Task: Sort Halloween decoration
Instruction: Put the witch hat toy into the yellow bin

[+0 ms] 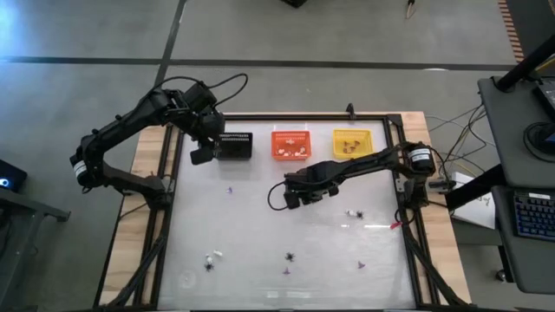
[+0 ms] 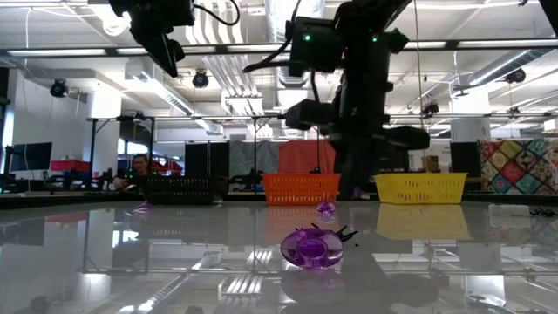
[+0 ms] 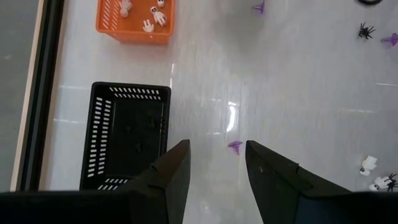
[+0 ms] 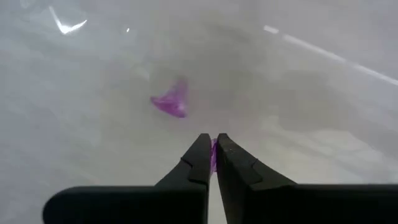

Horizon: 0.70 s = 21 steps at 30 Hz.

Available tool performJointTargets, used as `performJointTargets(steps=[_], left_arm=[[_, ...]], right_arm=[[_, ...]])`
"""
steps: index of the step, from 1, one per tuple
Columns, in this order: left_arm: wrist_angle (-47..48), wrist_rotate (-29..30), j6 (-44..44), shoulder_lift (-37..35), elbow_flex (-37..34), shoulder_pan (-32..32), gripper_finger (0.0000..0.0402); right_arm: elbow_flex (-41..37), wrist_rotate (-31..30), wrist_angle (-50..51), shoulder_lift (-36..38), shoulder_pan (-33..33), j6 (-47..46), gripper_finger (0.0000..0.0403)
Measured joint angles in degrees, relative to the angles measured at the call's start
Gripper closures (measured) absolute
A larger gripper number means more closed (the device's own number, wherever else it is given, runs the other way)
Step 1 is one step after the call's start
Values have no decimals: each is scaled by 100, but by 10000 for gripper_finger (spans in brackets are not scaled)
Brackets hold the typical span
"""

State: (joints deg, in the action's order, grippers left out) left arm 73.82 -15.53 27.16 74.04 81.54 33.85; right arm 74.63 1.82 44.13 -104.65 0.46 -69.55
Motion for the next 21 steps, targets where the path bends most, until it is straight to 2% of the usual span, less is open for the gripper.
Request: performJointTargets(steps=[11,16,21], left_arm=[[4,4,-67,0,0,0,264],[0,7,-153,0,0,0,264],[0,9,-218,0,2,0,264]], right_arm=[[9,-959,1293,970,471,629,394],[9,-1351,1887,1394,1048,1152,394],[-5,-1406,2050,1615,1797,1913,394]])
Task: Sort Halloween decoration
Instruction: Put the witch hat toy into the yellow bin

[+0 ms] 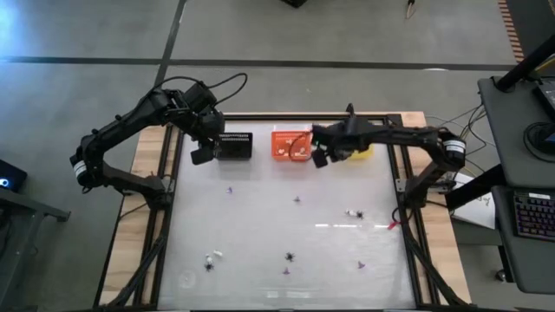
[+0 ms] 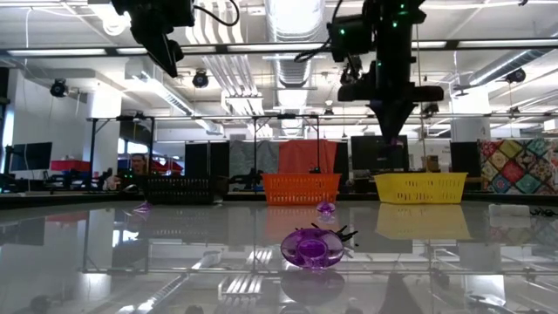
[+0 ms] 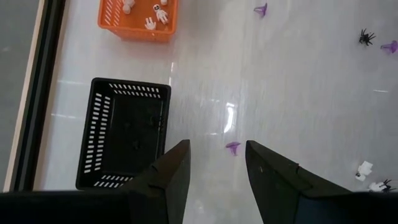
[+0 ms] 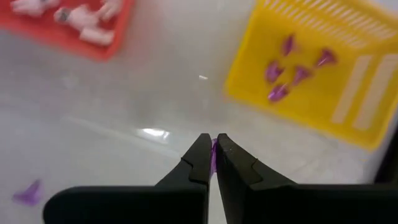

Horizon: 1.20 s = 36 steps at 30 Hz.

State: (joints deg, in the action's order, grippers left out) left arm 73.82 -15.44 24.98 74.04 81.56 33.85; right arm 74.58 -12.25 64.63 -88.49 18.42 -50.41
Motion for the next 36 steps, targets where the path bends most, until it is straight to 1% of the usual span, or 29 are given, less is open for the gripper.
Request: performJointTargets(steps=[8,15,23,31,36], left_arm=[[15,4,-232,0,0,0,264],[105,9,-493,0,4,1,264],[103,9,-741,0,4,0,264],[103,9,-759,0,4,1,264],[128,9,-758,0,4,1,264]], right_arm=[[-8,67,8,-183,1109,1290,394],[-10,67,5,-528,1653,2106,394],[-14,65,-18,-1028,1828,2797,394],[-14,-153,-100,-1172,1822,2656,392],[-14,-280,-106,-1171,1822,2640,365]])
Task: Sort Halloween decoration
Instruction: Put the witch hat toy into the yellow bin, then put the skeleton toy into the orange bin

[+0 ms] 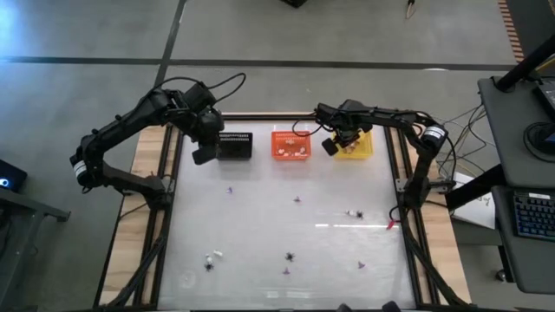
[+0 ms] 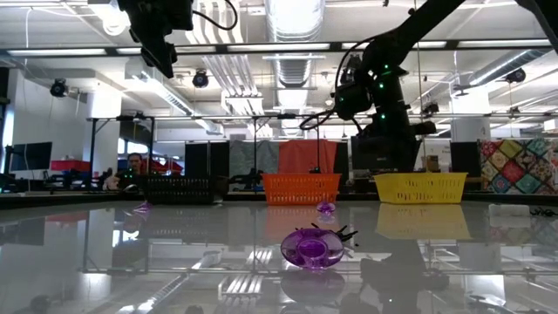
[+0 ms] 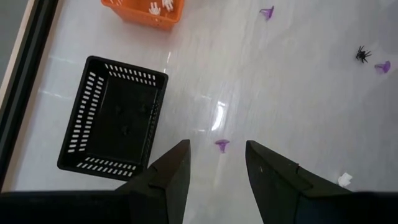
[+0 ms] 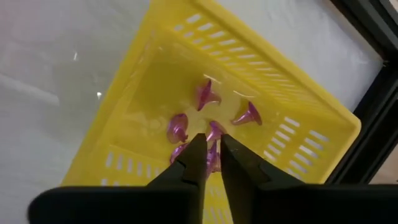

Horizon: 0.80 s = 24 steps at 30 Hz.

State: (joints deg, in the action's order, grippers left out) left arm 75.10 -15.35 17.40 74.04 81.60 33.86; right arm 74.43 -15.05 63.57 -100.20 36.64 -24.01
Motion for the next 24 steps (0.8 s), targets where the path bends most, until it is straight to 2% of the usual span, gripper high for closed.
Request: performJointTargets(steps=[8,17,24], left_arm=[[232,0,-49,0,0,0,264],[572,0,-191,-151,-52,-8,264],[437,-1,-473,-777,-684,-12,264]], right_arm=[[0,3,30,29,0,-232,312],[360,42,723,288,-322,-604,311],[511,47,727,1002,-995,-1439,307]])
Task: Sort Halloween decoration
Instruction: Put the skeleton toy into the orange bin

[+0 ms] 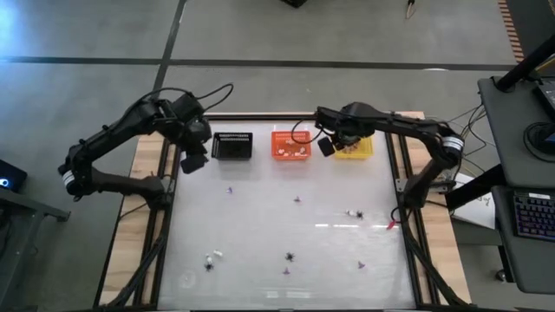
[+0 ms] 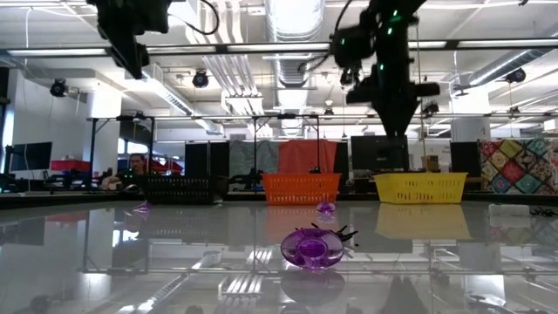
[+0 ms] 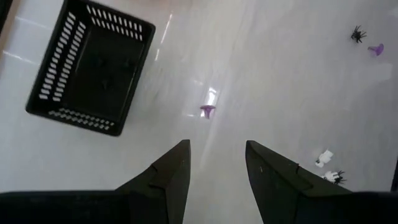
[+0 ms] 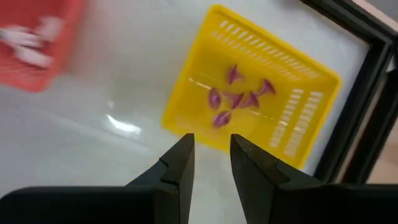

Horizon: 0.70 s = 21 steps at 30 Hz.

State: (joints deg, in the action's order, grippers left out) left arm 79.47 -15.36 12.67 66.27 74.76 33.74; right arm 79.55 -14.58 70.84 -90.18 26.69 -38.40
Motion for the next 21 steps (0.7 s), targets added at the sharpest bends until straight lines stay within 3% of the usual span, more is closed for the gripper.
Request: performJointTargets(steps=[10,21], left_arm=[[-760,-3,-134,-916,-1118,-2,264],[-1069,-12,-169,-991,-1370,2,264]], right_arm=[[-13,421,302,681,-1317,-1419,307],[-351,434,387,606,-3063,-2644,307]])
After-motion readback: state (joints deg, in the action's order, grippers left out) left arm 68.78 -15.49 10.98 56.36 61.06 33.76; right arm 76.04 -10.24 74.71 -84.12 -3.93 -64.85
